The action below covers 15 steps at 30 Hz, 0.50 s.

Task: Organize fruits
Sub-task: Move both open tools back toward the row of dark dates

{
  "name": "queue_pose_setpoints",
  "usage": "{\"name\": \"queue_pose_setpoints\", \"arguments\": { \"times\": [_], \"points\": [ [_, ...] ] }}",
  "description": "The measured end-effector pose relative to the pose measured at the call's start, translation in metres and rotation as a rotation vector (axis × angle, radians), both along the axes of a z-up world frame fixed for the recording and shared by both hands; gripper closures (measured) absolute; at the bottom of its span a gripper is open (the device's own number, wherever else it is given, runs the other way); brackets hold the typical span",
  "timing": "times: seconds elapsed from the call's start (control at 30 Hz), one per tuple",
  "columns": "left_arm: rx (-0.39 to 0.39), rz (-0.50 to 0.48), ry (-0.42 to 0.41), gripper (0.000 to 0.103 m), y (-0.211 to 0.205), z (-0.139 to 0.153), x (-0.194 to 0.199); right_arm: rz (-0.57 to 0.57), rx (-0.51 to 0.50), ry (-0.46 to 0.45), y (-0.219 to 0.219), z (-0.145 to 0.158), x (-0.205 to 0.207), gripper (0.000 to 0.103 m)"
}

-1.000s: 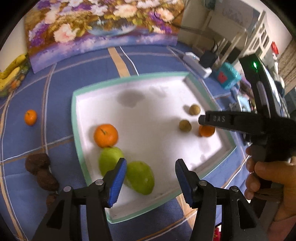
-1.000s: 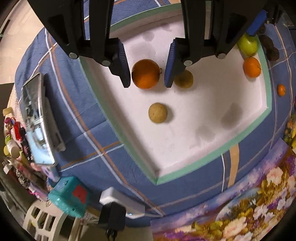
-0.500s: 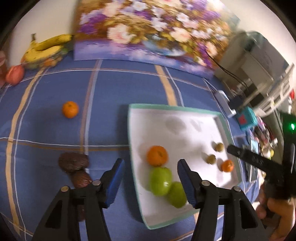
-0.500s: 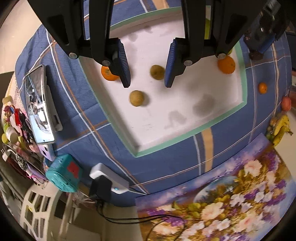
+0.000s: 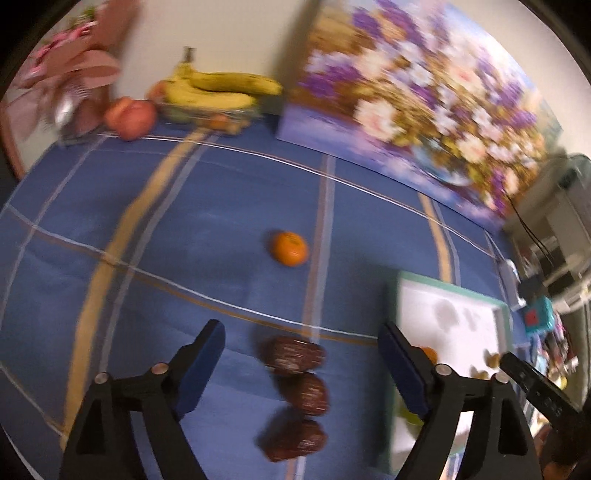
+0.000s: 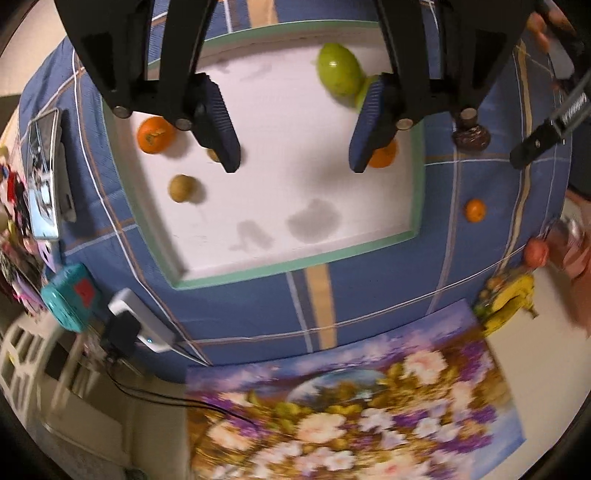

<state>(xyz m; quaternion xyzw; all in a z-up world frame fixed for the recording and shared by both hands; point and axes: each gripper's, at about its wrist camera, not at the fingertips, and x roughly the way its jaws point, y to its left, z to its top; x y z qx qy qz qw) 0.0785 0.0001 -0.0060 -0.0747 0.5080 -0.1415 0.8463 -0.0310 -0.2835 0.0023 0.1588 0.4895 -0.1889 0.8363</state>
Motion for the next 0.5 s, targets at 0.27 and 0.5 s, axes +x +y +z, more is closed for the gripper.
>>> {"name": "queue_pose_setpoints", "arguments": {
  "times": [0.27,0.5],
  "points": [
    [0.028,0.094,-0.026,0.000,0.040,0.002,0.002,0.063,-0.015,-0.019,0.023,0.004,0.007,0.021],
    [0.043,0.098,-0.056,0.000,0.051,0.005,-0.005,0.109,0.008,-0.054,0.039,0.004,0.011,0.013]
  ]
}}
